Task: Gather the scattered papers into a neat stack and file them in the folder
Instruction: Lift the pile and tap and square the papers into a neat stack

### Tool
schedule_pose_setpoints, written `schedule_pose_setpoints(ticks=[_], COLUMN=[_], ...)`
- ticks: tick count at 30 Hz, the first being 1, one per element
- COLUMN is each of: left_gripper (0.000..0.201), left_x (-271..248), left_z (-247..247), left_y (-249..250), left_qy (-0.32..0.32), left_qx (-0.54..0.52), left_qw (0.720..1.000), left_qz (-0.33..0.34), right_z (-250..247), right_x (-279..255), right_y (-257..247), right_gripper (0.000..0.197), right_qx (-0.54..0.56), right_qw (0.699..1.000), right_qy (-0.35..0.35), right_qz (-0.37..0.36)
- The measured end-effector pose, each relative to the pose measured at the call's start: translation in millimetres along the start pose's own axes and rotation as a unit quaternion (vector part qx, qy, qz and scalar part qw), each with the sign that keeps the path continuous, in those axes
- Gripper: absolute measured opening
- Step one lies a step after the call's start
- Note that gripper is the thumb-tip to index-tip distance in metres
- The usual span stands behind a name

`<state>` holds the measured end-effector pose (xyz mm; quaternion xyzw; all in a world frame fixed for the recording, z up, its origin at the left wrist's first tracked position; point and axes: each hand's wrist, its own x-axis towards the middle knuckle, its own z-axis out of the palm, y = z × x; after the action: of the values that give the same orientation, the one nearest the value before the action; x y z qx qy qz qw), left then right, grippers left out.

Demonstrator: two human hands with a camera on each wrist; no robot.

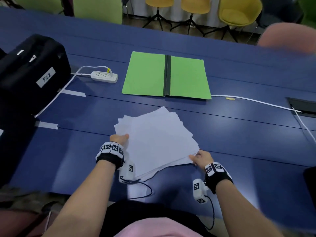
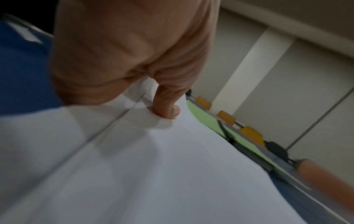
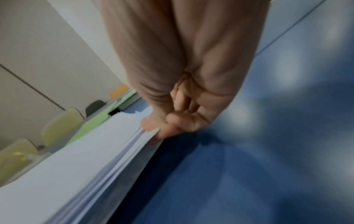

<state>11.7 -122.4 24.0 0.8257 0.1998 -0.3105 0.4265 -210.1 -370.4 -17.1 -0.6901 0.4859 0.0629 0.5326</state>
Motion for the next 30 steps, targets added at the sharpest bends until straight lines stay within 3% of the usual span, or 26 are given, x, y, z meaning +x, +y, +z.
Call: schedule_pose_setpoints(ticks=[3, 6, 8, 10, 14, 19, 21, 22, 24, 27, 30], left_gripper=[0.052, 0.064, 0.064, 0.052, 0.052, 0.021, 0.035, 0.037, 0.029, 0.021, 0.034], left_x=[5, 9, 13, 20, 40, 19, 15, 14, 12, 5, 10], left_z=[2, 5, 5, 7, 16, 25, 23, 22, 19, 11, 0], left_y=[-27, -42, -45, -49, -69, -73, -72, -71, -69, -60, -60], left_qy=[-0.014, -0.014, -0.024, -0.041, -0.068, -0.142, -0.164, -0.177, -0.215, -0.267, -0.292], left_qx=[0.059, 0.032, -0.012, -0.047, -0.061, -0.083, -0.094, -0.106, -0.128, -0.108, -0.052], left_qw=[0.998, 0.999, 0.999, 0.997, 0.995, 0.985, 0.980, 0.976, 0.964, 0.953, 0.953], left_qz=[-0.026, -0.041, -0.039, -0.036, -0.046, -0.056, -0.060, -0.069, -0.091, -0.089, -0.063], right_z=[8, 11, 14, 17, 29, 46, 51, 55, 60, 53, 37], right_x=[6, 6, 2, 0, -1, 0, 2, 0, -2, -6, -9], right_y=[20, 21, 15, 14, 11, -3, -6, -10, -15, -16, -8], right_gripper=[0.036, 0.037, 0.027, 0.029, 0.060, 0.102, 0.102, 0.097, 0.096, 0.111, 0.084], right_qx=[-0.015, 0.038, 0.143, 0.266, 0.309, 0.200, 0.215, 0.276, 0.365, 0.351, 0.315], right_qw=[0.995, 0.988, 0.979, 0.957, 0.947, 0.973, 0.972, 0.958, 0.929, 0.931, 0.945], right_qy=[0.067, 0.110, 0.098, 0.046, 0.004, 0.073, 0.063, 0.036, 0.017, 0.060, 0.041], right_qz=[0.067, 0.100, 0.108, 0.104, 0.091, 0.087, 0.073, 0.068, 0.063, 0.080, 0.074])
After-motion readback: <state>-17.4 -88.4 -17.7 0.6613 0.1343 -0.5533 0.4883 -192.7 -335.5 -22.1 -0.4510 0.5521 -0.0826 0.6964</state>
